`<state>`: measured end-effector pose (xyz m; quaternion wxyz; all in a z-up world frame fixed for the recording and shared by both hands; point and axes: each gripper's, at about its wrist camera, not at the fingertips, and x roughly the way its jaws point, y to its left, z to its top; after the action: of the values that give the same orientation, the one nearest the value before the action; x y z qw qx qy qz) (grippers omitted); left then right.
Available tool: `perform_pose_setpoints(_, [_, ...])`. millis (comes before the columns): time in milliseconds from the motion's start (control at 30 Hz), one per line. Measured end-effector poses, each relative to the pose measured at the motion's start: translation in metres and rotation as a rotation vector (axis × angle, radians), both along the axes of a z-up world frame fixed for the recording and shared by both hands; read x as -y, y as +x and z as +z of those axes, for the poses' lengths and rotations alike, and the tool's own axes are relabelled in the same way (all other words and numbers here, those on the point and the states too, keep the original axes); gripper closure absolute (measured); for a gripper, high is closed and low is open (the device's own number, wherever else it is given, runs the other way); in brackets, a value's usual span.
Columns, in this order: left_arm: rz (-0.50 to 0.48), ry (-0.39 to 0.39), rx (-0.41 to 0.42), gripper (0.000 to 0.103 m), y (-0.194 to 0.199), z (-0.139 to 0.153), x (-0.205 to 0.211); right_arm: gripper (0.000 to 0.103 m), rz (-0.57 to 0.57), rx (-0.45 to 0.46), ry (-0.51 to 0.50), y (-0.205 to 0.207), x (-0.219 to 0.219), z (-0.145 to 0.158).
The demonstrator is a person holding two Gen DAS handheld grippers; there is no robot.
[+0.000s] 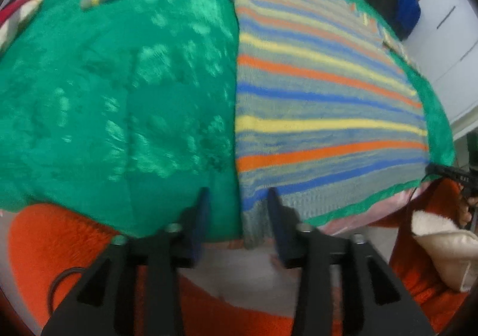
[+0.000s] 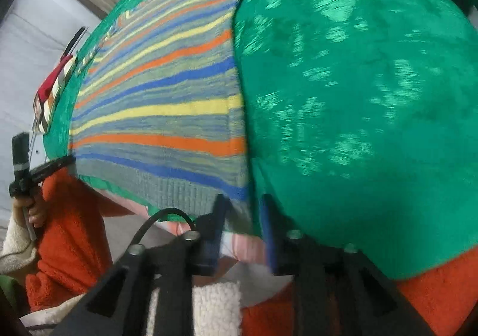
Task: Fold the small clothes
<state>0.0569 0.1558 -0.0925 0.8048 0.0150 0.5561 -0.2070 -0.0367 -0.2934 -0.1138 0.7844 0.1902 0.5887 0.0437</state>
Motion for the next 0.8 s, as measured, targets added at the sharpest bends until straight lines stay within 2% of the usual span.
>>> perform_pose_setpoints(133, [0.080,-0.048,0.117,0.035,0.003,0.034,-0.020,0.053,-0.067,0.078,-0.112,-0.021,0.017,0.024])
perform_pose_setpoints(267, [0.200,-0.053,0.277,0.017,0.028,0.062,-0.029,0.051,-0.149,0.181,-0.219,-0.026,0.028,0.042])
perform_pose_setpoints(367, [0.246,-0.056,0.343,0.015,0.050,0.067,-0.028,0.051,-0.177,0.251,-0.244,-0.020,0.028,0.051])
perform_pose_setpoints(500, [0.317,0.006,0.387,0.013,0.085,0.049,-0.024,0.051,-0.218,0.313,-0.252,-0.013,0.025,0.053])
perform_pose_setpoints(600, [0.355,0.073,0.401,0.013,0.104,0.023,-0.019,0.051,-0.261,0.353,-0.279,-0.014,0.026,0.052])
perform_pose_setpoints(700, [0.384,0.121,0.381,0.013,0.109,-0.007,-0.021,0.051,-0.291,0.370,-0.266,-0.010,0.024,0.049])
perform_pose_setpoints(767, [0.397,0.128,0.330,0.013,0.110,-0.024,-0.024,0.051,-0.292,0.369,-0.260,-0.007,0.025,0.049])
perform_pose_setpoints(800, [0.397,0.129,0.340,0.012,0.109,-0.024,-0.023,0.051,-0.289,0.371,-0.254,-0.004,0.027,0.050])
